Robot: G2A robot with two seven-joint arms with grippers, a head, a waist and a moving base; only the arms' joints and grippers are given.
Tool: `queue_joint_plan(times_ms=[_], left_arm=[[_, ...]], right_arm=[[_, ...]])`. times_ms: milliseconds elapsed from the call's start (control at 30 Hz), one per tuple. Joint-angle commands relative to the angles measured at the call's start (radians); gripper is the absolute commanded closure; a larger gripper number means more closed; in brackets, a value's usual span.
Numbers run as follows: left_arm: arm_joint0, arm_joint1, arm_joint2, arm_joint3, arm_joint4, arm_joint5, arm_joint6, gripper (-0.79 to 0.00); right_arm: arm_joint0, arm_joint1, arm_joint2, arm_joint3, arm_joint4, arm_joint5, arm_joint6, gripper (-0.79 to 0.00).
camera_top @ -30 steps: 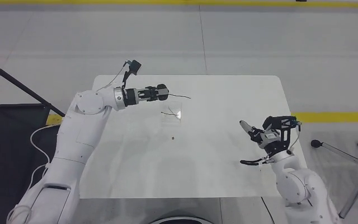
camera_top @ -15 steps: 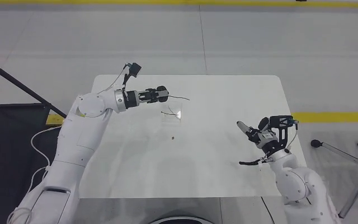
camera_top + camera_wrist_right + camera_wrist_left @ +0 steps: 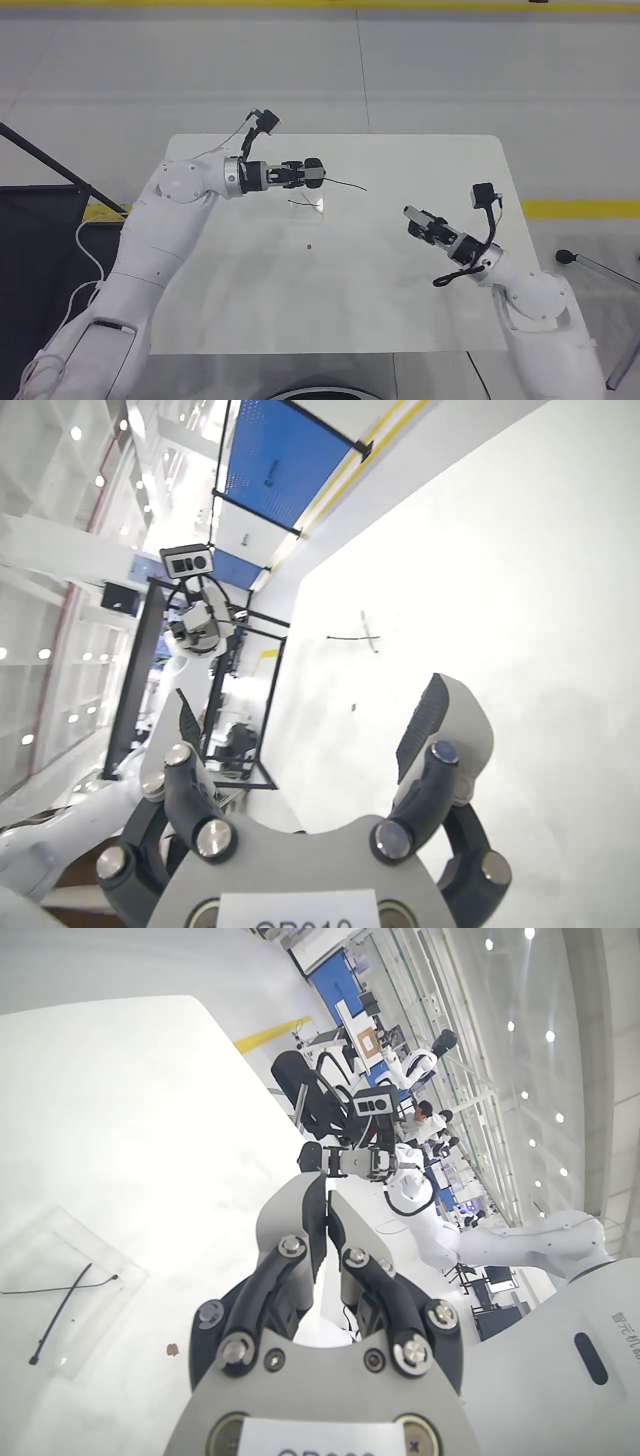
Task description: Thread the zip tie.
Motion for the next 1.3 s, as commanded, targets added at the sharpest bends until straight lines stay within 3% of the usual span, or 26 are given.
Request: queue_joint_plan(times_ms=[0, 267, 467, 667, 833, 933, 1067, 1267], left_arm=[[-0.005, 0.0, 0.003, 0.009, 0.007, 0.002, 0.002, 0.0], [-0.005, 0.0, 0.003, 0.009, 0.007, 0.002, 0.002, 0.0], [0.025, -0.002, 0.03, -0.074, 0.003, 0.016, 0.008, 0.0], [0.019, -0.009, 0.054, -0.074, -0.04, 0.006, -0.008, 0.0], [0.006, -0.016, 0.081, -0.057, -0.053, -0.001, -0.019, 0.0], [0.0, -0.019, 0.092, -0.046, -0.059, -0.005, -0.025, 0.0], [-0.008, -0.022, 0.103, -0.034, -0.067, -0.008, -0.033, 0.0], [-0.015, -0.026, 0.116, -0.021, -0.075, -0.009, -0.041, 0.0]], right_arm=[[0.001, 0.0, 0.001, 0.001, -0.004, -0.001, 0.002, -0.785], [-0.001, 0.0, -0.001, 0.001, -0.003, -0.001, -0.001, -0.785], [0.015, -0.01, -0.045, 0.055, 0.222, 0.008, 0.023, -0.785], [0.071, -0.016, -0.09, 0.13, 0.371, 0.014, 0.112, -0.785], [0.102, -0.02, -0.13, 0.16, 0.406, 0.001, 0.128, -0.785], [0.114, -0.022, -0.144, 0.169, 0.415, -0.007, 0.127, -0.622], [0.126, -0.022, -0.157, 0.175, 0.421, -0.008, 0.125, -0.474], [0.135, -0.021, -0.168, 0.179, 0.419, -0.008, 0.119, -0.465]])
